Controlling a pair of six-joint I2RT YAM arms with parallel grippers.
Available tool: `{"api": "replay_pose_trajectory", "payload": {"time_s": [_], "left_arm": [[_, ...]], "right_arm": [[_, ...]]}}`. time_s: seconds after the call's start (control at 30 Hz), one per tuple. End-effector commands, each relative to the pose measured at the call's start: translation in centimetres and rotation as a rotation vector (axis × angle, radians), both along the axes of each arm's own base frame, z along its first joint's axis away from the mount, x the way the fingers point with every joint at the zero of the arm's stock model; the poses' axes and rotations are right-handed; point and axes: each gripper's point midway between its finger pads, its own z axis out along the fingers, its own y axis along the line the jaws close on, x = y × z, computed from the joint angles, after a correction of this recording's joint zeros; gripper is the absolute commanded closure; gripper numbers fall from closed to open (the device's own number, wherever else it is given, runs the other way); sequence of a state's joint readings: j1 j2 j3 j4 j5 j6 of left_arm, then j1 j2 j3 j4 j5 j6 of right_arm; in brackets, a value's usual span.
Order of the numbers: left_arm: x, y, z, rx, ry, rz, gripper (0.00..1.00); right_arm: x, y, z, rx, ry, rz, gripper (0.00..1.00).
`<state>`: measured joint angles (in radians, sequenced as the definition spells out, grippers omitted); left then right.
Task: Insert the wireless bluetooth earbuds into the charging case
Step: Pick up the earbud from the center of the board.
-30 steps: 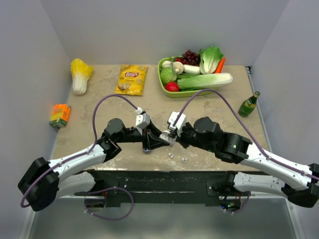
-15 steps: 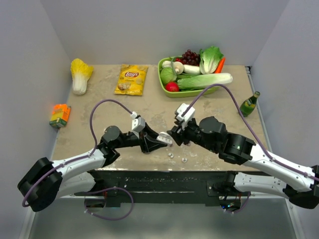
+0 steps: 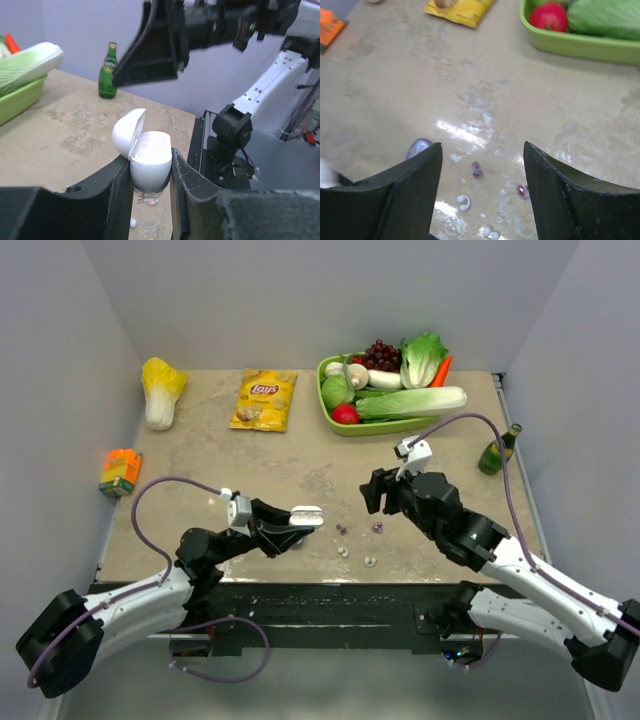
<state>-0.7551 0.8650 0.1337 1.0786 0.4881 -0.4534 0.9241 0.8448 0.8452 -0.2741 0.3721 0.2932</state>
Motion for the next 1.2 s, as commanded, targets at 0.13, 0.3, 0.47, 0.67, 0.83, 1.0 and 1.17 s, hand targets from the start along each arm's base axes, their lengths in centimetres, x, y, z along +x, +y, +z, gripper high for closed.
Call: {"api": "replay_pose_trajectory", "payload": {"time_s": [0.13,0.3,0.47,0.67,0.83,1.0,1.17], "left_arm": [[0.3,2.8,1.3,-0.158,-0.049,0.164,1.00],[-1.0,2.3,-0.3,-0.130,-0.069,0.147,1.00],[-1.2,2.6,-0.9,-0.125,-0.055,0.161,1.00],[-0.7,2.7,-1.8,-0.085,-0.019,0.191,1.00],[-0.9,2.5,-2.4,-0.075,0.005,0.175,1.00],[-1.0,2.5,-2.6,-0.071,0.014,0.168,1.00],[-0.9,2.4,-2.7,-0.067,0.018,0.166,1.00]], "right_arm": [[0.2,-1.7,-10.4,0.078,0.273,-0.084,0.40],[0.4,-1.4,-12.9,0.037,0.318,-0.088,0.45],[-0.2,-1.4,-13.2,-0.021,0.320,-0.035,0.44],[-3.8,1.9,-15.0,-0.133,0.399,0.130,0.48],[-6.0,4.0,-16.7,-0.156,0.430,0.199,0.55],[-5.6,4.3,-16.8,-0.154,0.407,0.181,0.59],[-5.1,4.3,-18.4,-0.189,0.421,0.148,0.60]]}}
